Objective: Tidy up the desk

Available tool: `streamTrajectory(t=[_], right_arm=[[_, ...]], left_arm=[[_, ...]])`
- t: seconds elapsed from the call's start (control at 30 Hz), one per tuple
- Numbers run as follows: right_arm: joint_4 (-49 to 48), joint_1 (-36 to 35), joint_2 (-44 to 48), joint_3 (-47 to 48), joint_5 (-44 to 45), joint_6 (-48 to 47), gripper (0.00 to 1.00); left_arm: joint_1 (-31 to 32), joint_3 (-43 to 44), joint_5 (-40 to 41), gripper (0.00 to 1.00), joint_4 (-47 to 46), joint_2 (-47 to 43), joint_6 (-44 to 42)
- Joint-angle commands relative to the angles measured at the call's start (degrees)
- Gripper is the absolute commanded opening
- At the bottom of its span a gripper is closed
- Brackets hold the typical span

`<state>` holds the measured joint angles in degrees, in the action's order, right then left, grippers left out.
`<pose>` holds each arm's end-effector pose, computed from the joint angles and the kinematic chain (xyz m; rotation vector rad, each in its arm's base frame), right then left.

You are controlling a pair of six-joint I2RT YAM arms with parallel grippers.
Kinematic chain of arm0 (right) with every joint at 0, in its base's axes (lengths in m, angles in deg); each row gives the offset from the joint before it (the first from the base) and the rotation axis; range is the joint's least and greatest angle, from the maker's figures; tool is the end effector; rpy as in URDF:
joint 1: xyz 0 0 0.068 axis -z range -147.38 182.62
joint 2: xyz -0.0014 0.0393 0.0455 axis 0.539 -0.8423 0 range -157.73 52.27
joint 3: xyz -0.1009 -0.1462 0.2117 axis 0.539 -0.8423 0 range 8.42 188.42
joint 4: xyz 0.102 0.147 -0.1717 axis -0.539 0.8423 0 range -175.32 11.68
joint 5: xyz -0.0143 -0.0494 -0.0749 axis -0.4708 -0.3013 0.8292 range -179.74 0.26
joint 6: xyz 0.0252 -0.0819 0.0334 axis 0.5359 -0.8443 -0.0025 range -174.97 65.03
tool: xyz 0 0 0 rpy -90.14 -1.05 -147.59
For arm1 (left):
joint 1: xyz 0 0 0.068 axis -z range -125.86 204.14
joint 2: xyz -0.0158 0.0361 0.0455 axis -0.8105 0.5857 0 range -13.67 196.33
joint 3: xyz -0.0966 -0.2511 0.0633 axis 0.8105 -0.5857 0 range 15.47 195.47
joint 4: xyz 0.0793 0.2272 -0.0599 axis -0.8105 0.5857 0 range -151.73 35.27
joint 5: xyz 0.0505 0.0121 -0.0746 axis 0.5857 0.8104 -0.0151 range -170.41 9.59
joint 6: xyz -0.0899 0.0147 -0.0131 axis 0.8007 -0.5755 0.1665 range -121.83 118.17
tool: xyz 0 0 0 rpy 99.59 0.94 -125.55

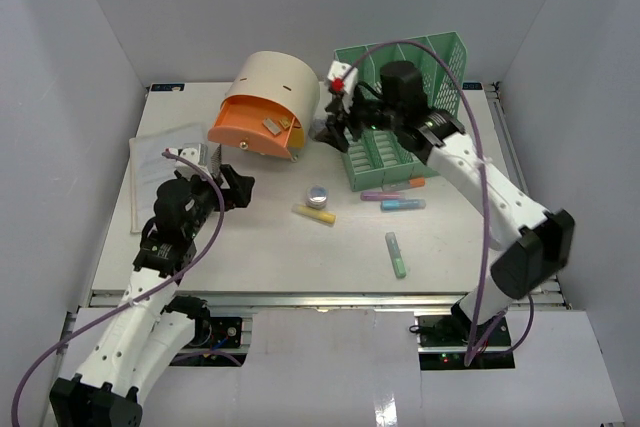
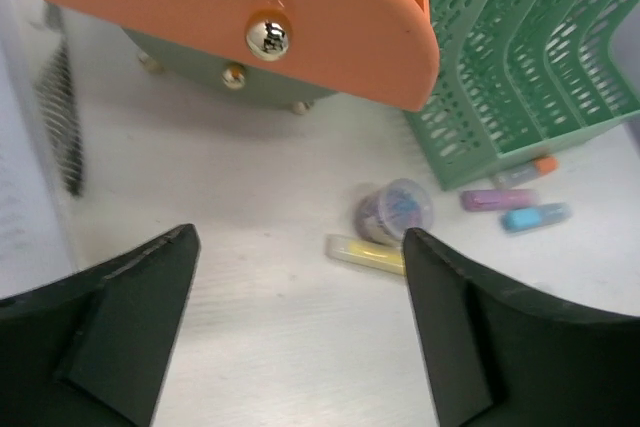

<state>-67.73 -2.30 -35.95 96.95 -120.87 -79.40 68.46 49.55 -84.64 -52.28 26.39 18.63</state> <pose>0.2872 0.2525 0.3992 -1.2367 1.4098 0.6330 0.1938 -0.0555 0.2798 -0.0476 1.8671 -0.4906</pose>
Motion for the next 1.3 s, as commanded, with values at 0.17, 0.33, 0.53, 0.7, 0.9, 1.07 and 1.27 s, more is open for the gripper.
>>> streamTrajectory(t=[0.17,0.33,0.53,0.7,0.9,1.07,1.27], right_arm=[[-14.11,15.97,25.68,-42.01,-26.11,1.63,0.74],[-25.3,25.46,31.0,-50.8,-29.8,9.89,0.45],[-24.45,25.86,31.92,-49.71,-24.18,11.37,0.36],[-24.32,25.86,31.93,-49.16,-22.55,12.22,0.36],[-24.27,25.9,32.24,-49.33,-21.39,12.01,0.38],[-24.27,26.01,32.24,-49.42,-21.36,11.78,0.38],[-24.27,26.04,32.13,-49.51,-21.28,11.52,0.39]], left_arm=[[-1.21,8.25,2.29,0.61,3.77,12.6,23.77],[-1.79,12.61,5.39,0.23,7.45,19.9,28.01],[-3.36,15.18,7.13,0.07,8.98,25.12,29.78],[-4.5,19.15,7.08,0.05,10.1,30.6,29.83],[-5.04,24.9,7.52,0.05,10.33,36.72,30.82],[-5.11,29.53,7.5,0.05,10.18,40.38,30.69],[-5.08,35.11,7.13,0.06,10.07,44.47,29.92]])
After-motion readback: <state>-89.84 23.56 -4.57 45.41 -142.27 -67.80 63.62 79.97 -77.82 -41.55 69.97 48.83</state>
